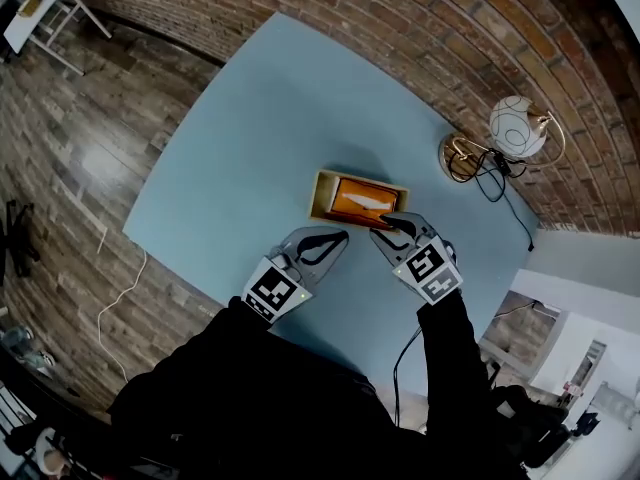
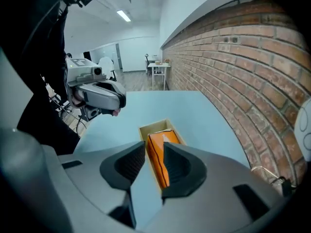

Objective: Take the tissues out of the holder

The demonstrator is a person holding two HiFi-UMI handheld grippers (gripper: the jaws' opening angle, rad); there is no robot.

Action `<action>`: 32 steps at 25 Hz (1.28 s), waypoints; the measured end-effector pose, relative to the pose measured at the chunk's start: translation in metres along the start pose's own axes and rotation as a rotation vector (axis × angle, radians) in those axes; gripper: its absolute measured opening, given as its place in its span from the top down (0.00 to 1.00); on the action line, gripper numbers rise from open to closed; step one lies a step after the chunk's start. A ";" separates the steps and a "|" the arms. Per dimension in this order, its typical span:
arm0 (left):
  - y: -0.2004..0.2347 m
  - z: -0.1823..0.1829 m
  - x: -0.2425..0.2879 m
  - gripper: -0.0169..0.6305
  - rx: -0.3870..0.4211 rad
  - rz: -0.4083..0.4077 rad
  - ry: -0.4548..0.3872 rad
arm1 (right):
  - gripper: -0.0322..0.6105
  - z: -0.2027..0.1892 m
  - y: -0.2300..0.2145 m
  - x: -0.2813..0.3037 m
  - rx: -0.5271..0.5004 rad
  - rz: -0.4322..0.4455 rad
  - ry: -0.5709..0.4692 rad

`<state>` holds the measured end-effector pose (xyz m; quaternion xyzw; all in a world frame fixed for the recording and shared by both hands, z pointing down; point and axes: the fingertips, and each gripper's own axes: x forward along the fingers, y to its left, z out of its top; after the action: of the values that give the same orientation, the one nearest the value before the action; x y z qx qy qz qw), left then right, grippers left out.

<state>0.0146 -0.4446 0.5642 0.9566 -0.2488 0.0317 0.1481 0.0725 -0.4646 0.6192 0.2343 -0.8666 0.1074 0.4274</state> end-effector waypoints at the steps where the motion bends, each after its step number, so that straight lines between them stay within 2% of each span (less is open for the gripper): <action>1: 0.003 -0.005 0.003 0.96 -0.006 0.005 0.005 | 0.78 -0.002 -0.004 0.006 -0.009 0.005 0.016; 5: 0.019 -0.022 0.010 0.96 -0.025 0.030 0.025 | 0.74 -0.009 -0.012 0.031 -0.038 0.039 0.085; 15: 0.038 -0.052 0.025 0.96 -0.065 0.043 0.057 | 0.53 -0.036 -0.031 0.079 -0.148 0.079 0.283; 23: 0.043 -0.060 0.032 0.96 -0.084 0.035 0.068 | 0.48 -0.047 -0.031 0.099 -0.201 0.111 0.364; 32: 0.047 -0.065 0.035 0.96 -0.082 0.032 0.082 | 0.49 -0.056 -0.035 0.109 -0.218 0.109 0.400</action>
<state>0.0226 -0.4808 0.6430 0.9436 -0.2587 0.0630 0.1967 0.0715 -0.5072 0.7389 0.1135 -0.7824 0.0803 0.6071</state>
